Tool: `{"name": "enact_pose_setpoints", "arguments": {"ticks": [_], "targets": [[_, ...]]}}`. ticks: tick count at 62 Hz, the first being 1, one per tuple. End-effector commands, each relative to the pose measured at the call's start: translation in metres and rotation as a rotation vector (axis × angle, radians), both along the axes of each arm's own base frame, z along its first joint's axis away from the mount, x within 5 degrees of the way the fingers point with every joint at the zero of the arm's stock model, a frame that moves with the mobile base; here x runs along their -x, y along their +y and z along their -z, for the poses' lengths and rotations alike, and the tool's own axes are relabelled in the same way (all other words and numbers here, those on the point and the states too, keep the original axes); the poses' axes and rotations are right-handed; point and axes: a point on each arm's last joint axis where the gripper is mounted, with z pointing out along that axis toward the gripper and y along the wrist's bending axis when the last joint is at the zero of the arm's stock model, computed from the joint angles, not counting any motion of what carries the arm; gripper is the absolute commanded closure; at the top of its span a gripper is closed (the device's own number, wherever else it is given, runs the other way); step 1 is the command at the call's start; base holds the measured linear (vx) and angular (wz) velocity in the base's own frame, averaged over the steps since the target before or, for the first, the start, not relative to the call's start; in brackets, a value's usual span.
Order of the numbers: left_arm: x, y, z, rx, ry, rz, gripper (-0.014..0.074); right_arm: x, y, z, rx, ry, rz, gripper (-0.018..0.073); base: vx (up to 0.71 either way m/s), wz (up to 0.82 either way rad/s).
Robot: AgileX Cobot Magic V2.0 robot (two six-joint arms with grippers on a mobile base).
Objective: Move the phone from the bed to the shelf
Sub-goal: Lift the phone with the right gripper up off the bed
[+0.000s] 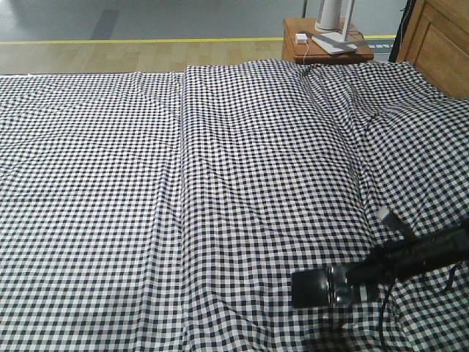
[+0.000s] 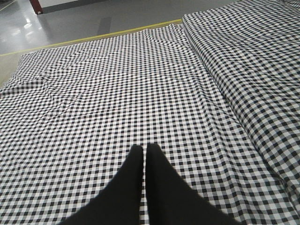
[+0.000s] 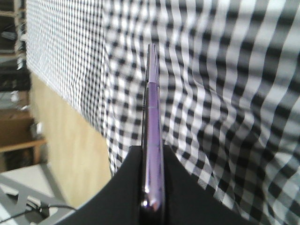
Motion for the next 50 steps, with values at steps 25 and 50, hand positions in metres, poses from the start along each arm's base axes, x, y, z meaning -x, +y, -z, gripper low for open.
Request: {"name": "enact_pose_setpoints", "arguments": {"ticks": [25,50], "targets": [[-0.002,-0.001,-0.005,-0.002,-0.076,0.008,0.0595,0.009,0.063,-0.235,0.018,-0.463,-0.139,0.0562,0.00,0.00],[-0.002,-0.001,-0.005,-0.002,-0.076,0.008,0.0595,0.091,0.150,-0.354,-0.063,-0.775,-0.320,0.0562,0.00,0.00]]}}
